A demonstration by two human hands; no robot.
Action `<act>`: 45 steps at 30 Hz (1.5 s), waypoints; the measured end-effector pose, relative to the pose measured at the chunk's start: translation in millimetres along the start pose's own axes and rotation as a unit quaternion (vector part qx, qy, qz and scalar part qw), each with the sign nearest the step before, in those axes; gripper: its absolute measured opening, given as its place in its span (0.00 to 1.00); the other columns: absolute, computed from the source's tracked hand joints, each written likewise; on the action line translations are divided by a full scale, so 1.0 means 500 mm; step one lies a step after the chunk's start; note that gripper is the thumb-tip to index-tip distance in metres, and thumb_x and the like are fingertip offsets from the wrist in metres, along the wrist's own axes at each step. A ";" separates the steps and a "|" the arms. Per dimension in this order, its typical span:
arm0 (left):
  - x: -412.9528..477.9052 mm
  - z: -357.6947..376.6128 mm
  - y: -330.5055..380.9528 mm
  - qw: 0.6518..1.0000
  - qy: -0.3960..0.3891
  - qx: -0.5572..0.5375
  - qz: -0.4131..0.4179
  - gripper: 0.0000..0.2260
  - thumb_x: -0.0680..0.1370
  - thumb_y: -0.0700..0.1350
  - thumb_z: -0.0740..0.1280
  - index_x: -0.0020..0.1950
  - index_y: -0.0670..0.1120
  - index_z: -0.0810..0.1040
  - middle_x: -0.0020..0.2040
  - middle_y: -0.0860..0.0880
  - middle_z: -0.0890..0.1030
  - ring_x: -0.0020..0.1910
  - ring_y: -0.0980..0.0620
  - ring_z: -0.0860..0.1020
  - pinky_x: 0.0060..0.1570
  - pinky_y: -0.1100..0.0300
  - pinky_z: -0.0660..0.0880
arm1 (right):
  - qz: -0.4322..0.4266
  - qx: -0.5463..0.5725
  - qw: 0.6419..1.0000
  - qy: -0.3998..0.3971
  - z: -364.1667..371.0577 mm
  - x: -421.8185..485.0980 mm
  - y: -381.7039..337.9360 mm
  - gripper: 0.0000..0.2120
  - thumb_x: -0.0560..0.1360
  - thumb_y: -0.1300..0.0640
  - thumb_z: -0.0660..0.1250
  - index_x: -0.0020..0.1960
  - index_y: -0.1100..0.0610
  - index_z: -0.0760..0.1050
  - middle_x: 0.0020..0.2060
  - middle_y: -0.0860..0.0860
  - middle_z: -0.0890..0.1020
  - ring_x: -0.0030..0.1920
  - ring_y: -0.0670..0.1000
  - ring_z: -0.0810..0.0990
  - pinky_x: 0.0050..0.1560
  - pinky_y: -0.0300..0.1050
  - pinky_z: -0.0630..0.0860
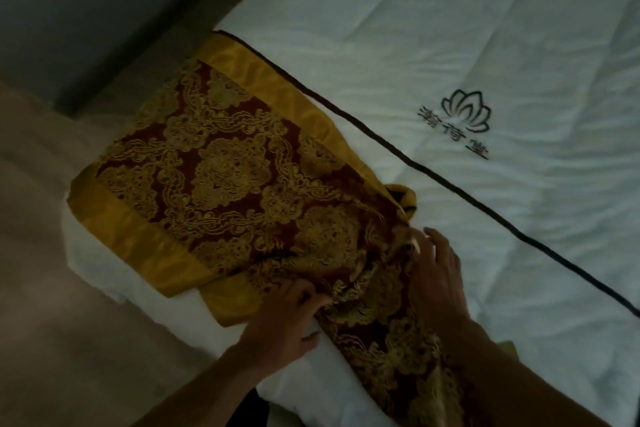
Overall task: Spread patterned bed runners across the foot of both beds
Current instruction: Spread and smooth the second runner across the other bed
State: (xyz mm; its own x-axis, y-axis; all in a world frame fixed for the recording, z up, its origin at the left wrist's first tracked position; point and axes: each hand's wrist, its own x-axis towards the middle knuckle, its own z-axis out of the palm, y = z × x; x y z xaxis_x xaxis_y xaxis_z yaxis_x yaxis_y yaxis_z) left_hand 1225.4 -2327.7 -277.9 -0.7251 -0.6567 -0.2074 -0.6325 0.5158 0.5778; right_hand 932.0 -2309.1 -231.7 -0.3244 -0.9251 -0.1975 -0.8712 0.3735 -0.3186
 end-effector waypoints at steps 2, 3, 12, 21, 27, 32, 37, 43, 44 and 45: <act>0.022 0.016 0.018 0.999 -0.010 0.021 -0.035 0.34 0.71 0.59 0.74 0.75 0.59 0.65 0.62 0.51 0.71 0.59 0.50 0.73 0.52 0.55 0.77 | 0.088 -0.003 0.994 -0.063 0.001 -0.024 0.060 0.26 0.81 0.60 0.62 0.78 0.55 0.62 0.68 0.60 0.70 0.62 0.63 0.76 0.61 0.60 0.74; 0.031 0.022 0.024 0.998 -0.013 0.026 -0.059 0.36 0.71 0.57 0.75 0.76 0.59 0.64 0.63 0.49 0.71 0.60 0.49 0.73 0.51 0.53 0.78 | 0.131 -0.004 0.984 -0.119 -0.001 -0.038 0.082 0.25 0.82 0.52 0.61 0.78 0.53 0.61 0.67 0.58 0.72 0.61 0.61 0.77 0.60 0.58 0.75; 0.053 -0.010 0.033 0.999 -0.031 0.008 -0.038 0.16 0.81 0.44 0.66 0.68 0.55 0.76 0.52 0.52 0.80 0.46 0.52 0.79 0.44 0.54 0.80 | 0.209 0.023 0.974 -0.084 -0.051 -0.107 0.162 0.05 0.79 0.61 0.61 0.47 0.53 0.68 0.44 0.57 0.80 0.46 0.62 0.81 0.42 0.50 0.73; 0.065 -0.017 0.069 0.998 0.007 0.055 -0.042 0.15 0.79 0.45 0.68 0.66 0.53 0.77 0.56 0.50 0.79 0.54 0.49 0.77 0.49 0.54 0.78 | 0.317 -0.091 0.941 -0.079 -0.211 -0.079 0.269 0.26 0.77 0.48 0.67 0.73 0.55 0.68 0.65 0.62 0.70 0.65 0.65 0.71 0.68 0.62 0.64; 0.025 0.027 0.115 0.990 -0.058 0.072 0.108 0.12 0.73 0.48 0.72 0.54 0.56 0.74 0.51 0.56 0.72 0.47 0.58 0.72 0.43 0.64 0.71 | 0.184 0.005 0.979 -0.087 -0.133 -0.111 0.175 0.27 0.79 0.46 0.67 0.75 0.52 0.66 0.71 0.56 0.68 0.71 0.56 0.68 0.74 0.58 0.61; 0.000 0.067 0.102 0.983 -0.129 0.131 0.010 0.18 0.70 0.53 0.75 0.59 0.59 0.80 0.75 0.47 0.66 0.71 0.45 0.70 0.58 0.45 0.78 | 0.208 0.108 0.962 -0.143 -0.050 -0.105 0.111 0.37 0.77 0.39 0.68 0.80 0.52 0.59 0.78 0.55 0.60 0.77 0.59 0.61 0.76 0.61 0.61; -0.005 0.089 0.112 0.978 -0.114 0.168 -0.055 0.27 0.73 0.53 0.72 0.73 0.57 0.73 0.80 0.42 0.57 0.73 0.39 0.65 0.64 0.42 0.74 | 0.151 -0.031 0.944 -0.292 0.002 -0.164 0.111 0.49 0.70 0.32 0.71 0.82 0.44 0.49 0.80 0.53 0.54 0.80 0.57 0.55 0.77 0.63 0.50; 0.024 0.068 0.108 0.950 -0.002 0.236 -0.203 0.26 0.65 0.51 0.78 0.61 0.46 0.82 0.63 0.37 0.70 0.58 0.35 0.69 0.54 0.41 0.70 | 0.177 -0.057 0.966 -0.178 0.004 -0.190 0.148 0.26 0.79 0.43 0.64 0.74 0.47 0.66 0.72 0.52 0.67 0.74 0.56 0.65 0.75 0.58 0.60; 0.028 0.066 0.103 0.948 -0.004 0.241 -0.209 0.26 0.65 0.51 0.78 0.61 0.45 0.82 0.63 0.37 0.71 0.58 0.35 0.69 0.54 0.41 0.71 | 0.184 -0.044 0.968 -0.167 0.001 -0.188 0.155 0.23 0.79 0.44 0.64 0.72 0.48 0.69 0.69 0.52 0.70 0.72 0.56 0.67 0.73 0.58 0.61; 0.028 0.067 0.097 0.950 -0.014 0.243 -0.198 0.26 0.66 0.52 0.77 0.62 0.45 0.81 0.62 0.38 0.74 0.58 0.36 0.71 0.54 0.42 0.72 | 0.184 -0.027 0.969 -0.160 -0.001 -0.188 0.162 0.20 0.80 0.47 0.63 0.70 0.49 0.71 0.67 0.51 0.72 0.70 0.56 0.69 0.72 0.58 0.62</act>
State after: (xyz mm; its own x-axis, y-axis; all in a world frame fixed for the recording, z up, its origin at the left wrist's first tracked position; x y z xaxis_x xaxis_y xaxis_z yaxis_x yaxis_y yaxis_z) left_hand 1175.4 -2293.5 -279.1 -0.4071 -0.8407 -0.3571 -0.9031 0.4291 0.0193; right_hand 891.7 -2192.0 -238.4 -0.4937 -0.6570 -0.5697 -0.7388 0.6625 -0.1238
